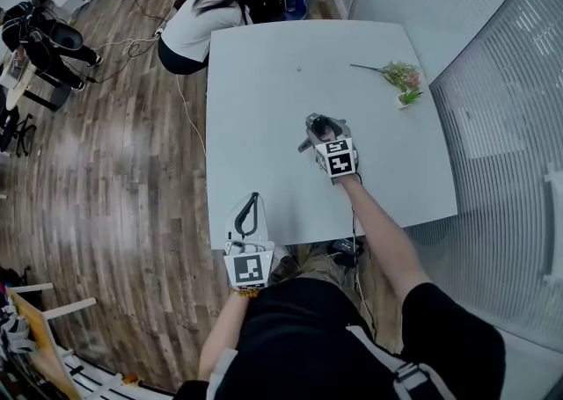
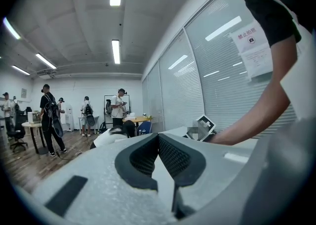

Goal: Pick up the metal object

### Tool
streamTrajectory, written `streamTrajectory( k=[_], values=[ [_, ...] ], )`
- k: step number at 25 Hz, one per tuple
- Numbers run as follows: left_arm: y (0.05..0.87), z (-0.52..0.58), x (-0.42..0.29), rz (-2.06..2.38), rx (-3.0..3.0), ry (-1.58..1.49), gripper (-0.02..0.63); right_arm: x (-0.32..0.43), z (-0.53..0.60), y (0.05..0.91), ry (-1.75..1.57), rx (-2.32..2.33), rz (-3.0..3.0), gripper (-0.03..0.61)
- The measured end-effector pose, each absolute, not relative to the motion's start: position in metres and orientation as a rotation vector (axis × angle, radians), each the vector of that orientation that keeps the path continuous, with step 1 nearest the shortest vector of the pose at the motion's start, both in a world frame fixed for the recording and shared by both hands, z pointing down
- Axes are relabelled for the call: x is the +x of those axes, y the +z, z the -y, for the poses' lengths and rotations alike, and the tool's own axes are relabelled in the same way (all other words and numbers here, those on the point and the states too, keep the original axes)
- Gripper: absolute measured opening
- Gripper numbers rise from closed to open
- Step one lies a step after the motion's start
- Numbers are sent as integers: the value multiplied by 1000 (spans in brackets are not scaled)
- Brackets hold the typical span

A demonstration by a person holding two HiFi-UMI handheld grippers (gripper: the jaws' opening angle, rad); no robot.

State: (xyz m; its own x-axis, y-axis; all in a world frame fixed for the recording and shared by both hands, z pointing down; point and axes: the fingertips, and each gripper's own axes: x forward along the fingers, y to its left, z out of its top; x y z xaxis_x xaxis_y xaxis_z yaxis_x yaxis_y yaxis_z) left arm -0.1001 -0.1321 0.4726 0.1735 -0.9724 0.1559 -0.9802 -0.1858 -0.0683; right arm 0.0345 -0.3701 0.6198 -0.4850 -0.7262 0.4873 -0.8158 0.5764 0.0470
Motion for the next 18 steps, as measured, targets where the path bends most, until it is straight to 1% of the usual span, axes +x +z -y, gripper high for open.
streamTrajectory(
  k=[4,9,18],
  values=[
    [473,133,-88,1945,2410,269,5,40,361,600,223,1243,2388,259],
    [458,135,-91,1953,2453,223,5,26,345,562,79,1203,2444,259],
    [452,129,-87,1933,2475,158,5,16,312,515,-25,1230,2522,259]
  ],
)
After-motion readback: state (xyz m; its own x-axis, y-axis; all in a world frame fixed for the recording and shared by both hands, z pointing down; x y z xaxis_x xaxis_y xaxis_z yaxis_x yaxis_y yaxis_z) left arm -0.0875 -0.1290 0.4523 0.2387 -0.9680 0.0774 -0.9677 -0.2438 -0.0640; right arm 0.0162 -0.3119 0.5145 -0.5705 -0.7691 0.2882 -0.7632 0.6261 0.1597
